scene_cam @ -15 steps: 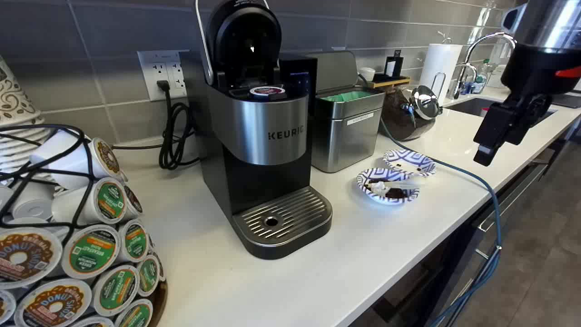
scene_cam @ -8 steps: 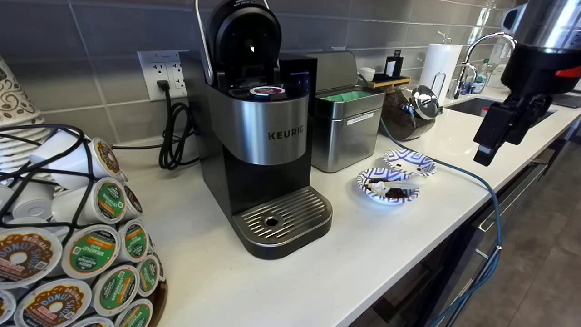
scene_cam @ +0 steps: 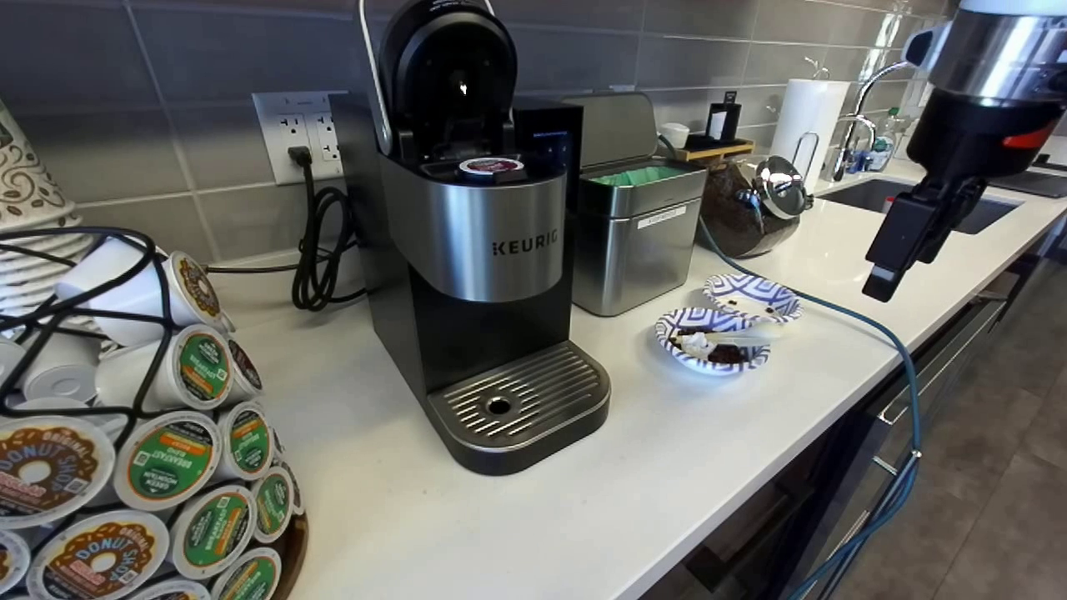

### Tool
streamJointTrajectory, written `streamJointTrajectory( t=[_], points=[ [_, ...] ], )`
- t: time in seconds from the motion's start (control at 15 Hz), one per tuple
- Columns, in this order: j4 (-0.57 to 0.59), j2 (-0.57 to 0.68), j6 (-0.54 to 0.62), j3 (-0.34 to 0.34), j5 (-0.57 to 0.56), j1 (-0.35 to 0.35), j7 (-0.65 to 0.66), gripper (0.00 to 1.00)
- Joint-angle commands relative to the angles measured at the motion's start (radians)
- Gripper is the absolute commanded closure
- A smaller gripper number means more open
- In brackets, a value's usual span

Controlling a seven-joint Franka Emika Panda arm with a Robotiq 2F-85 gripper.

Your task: Remove the plastic knife from the left plate and put it in the plate on the right

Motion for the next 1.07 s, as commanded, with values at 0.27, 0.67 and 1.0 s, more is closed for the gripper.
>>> streamJointTrajectory(
  t=[0.27, 0.67, 1.0],
  points=[
    [0.086, 0.211, 0.056, -0.132, -0.018, -0.018, 0.011, 0.00],
    [0.075, 0.218, 0.078, -0.168, -0.008, 0.003, 0.002, 0.00],
    [0.025, 0.263, 0.428, -0.157, 0.204, 0.021, -0.104, 0.00]
  ],
)
